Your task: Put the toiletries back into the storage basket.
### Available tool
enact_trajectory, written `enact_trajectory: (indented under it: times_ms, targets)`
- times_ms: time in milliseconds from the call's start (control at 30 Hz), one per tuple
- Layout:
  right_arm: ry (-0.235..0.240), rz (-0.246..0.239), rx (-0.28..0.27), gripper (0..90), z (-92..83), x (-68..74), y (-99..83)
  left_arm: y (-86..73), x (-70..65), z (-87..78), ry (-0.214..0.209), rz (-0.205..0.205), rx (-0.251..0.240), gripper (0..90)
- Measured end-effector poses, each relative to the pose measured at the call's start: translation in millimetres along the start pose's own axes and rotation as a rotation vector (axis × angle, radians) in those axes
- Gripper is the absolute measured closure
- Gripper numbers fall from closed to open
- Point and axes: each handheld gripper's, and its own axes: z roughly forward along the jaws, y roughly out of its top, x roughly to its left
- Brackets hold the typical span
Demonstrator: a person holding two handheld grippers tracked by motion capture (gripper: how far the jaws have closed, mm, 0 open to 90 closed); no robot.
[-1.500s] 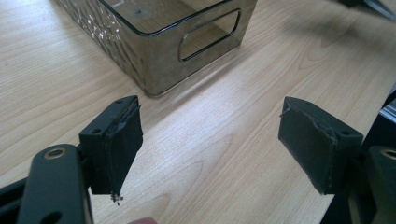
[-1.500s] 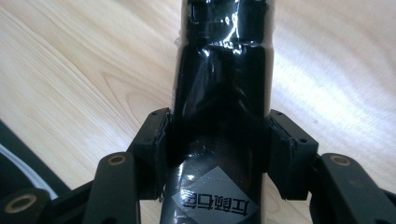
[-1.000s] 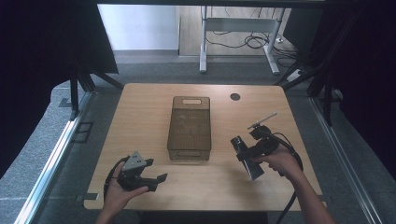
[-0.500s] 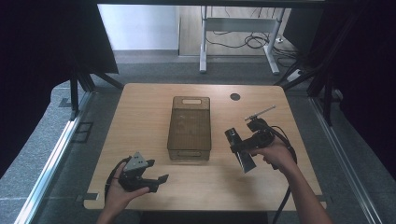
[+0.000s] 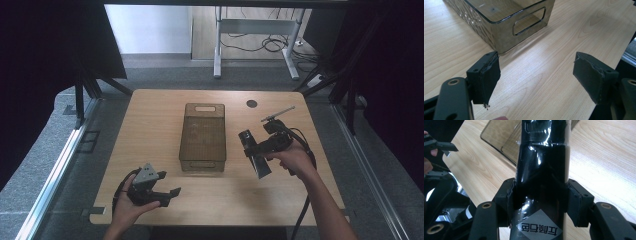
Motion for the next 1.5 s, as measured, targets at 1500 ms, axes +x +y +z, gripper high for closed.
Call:
enact_trajectory:
  times_ms: [1500]
  targets:
    - [0.031,0.036,-0.002,46.4,15.7,15.2,56.1,-0.9,1.3,1.0,-0.007,0.003,0.011,21.8]
